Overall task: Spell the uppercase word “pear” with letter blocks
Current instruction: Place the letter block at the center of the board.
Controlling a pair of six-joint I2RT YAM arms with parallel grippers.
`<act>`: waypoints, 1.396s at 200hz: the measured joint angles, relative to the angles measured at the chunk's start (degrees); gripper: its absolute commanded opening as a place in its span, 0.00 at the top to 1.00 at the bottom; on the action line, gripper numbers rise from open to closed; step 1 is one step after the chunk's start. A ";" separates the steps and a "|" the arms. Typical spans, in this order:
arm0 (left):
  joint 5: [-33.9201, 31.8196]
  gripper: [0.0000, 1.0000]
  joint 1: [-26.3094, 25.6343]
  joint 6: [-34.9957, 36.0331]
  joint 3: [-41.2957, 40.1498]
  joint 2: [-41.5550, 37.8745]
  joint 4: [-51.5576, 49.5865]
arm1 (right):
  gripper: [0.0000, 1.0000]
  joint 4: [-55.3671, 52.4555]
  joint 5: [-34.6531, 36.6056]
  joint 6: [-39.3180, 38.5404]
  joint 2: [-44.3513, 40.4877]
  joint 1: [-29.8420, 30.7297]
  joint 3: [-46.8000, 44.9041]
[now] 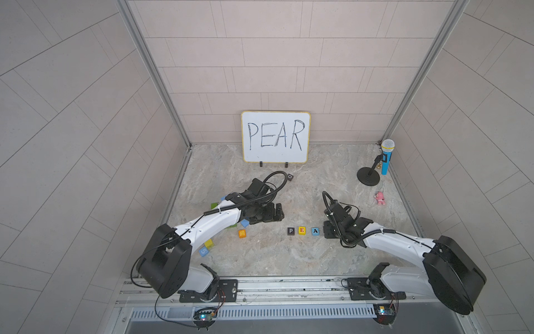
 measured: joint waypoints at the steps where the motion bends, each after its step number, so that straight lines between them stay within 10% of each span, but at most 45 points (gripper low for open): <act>1: 0.00 0.00 0.00 0.00 0.00 0.00 0.00 | 0.76 0.02 0.02 0.00 0.00 0.00 0.00; 279: 0.00 0.00 0.00 -0.02 0.00 -0.07 0.04 | 0.62 0.02 3.54 2.47 0.50 1.60 -0.22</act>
